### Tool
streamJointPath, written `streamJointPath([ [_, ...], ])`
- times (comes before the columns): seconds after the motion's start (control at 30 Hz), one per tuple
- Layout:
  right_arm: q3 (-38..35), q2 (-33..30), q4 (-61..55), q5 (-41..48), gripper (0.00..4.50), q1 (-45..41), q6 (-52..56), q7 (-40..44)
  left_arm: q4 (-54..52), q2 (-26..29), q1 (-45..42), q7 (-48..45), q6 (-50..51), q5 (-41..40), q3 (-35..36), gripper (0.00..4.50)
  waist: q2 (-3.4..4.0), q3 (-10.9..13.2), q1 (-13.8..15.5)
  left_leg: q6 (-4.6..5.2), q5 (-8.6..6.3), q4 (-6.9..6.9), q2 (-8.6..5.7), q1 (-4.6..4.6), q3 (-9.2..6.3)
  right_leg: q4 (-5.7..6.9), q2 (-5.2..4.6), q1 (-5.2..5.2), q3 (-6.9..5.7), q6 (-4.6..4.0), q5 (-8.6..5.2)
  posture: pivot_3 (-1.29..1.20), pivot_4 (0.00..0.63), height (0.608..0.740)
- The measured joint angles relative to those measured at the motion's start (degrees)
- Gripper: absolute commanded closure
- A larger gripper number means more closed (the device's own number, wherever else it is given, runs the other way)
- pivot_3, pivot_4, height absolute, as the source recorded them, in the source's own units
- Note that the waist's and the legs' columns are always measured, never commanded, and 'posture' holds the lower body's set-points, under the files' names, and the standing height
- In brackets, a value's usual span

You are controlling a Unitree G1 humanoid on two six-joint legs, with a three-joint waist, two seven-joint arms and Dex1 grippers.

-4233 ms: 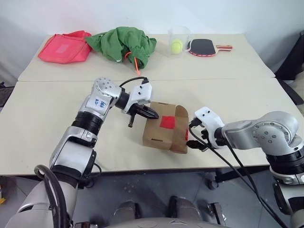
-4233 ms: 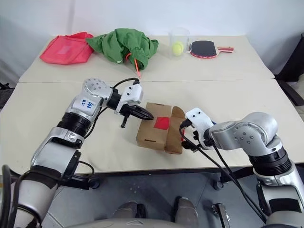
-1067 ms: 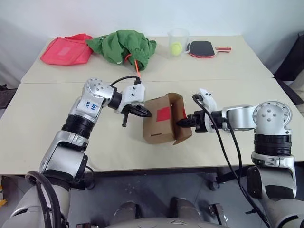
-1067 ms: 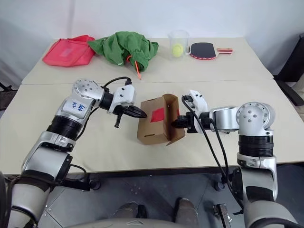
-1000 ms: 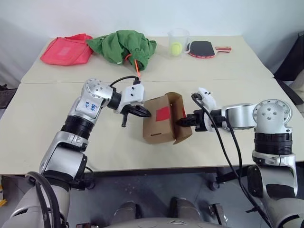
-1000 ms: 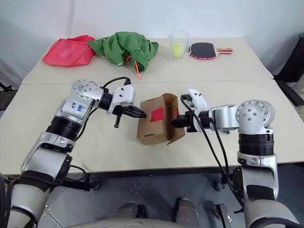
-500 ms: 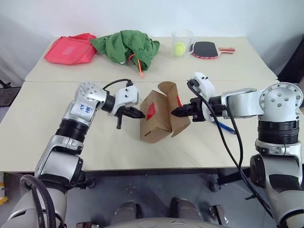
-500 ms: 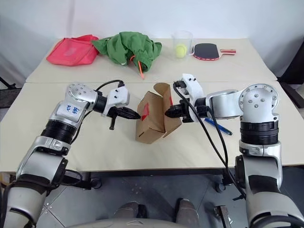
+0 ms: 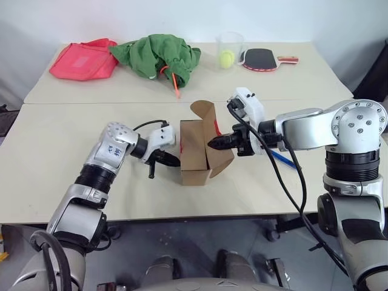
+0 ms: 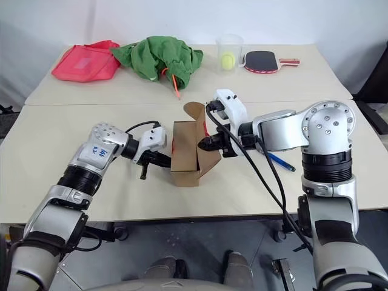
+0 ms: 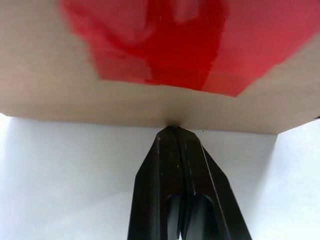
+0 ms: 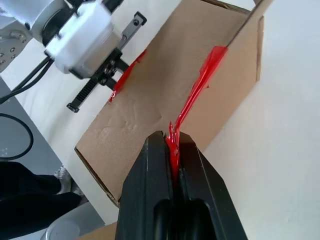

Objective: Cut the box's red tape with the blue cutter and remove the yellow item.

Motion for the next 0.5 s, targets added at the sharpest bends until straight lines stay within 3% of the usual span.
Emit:
streamJointPath([
  [0.27,1.81,-1.97,0.34,-1.10,4.47,-0.87,-0.12,3.38,-6.41,7.16,-7.19,-4.15,16.67,-12.36,10.65,4.50,-0.04,0.03,-0.69,-0.07,0.01,-0.05,0.06,0.01,-0.02,0.05,0.06,-0.03,0.01,0.00,0.00,0.00,0.150,0.740],
  [0.5,3.35,-2.32,1.55,-4.24,4.47,-2.86,-0.06,6.99,-11.51,4.40,-7.40,-4.39,22.05,-17.96,10.27,4.50,-0.04,0.03,-1.18,-0.13,0.03,-0.07,-0.03,0.01,0.13,0.08,0.12,-0.04,0.01,0.00,0.00,0.00,0.150,0.740],
])
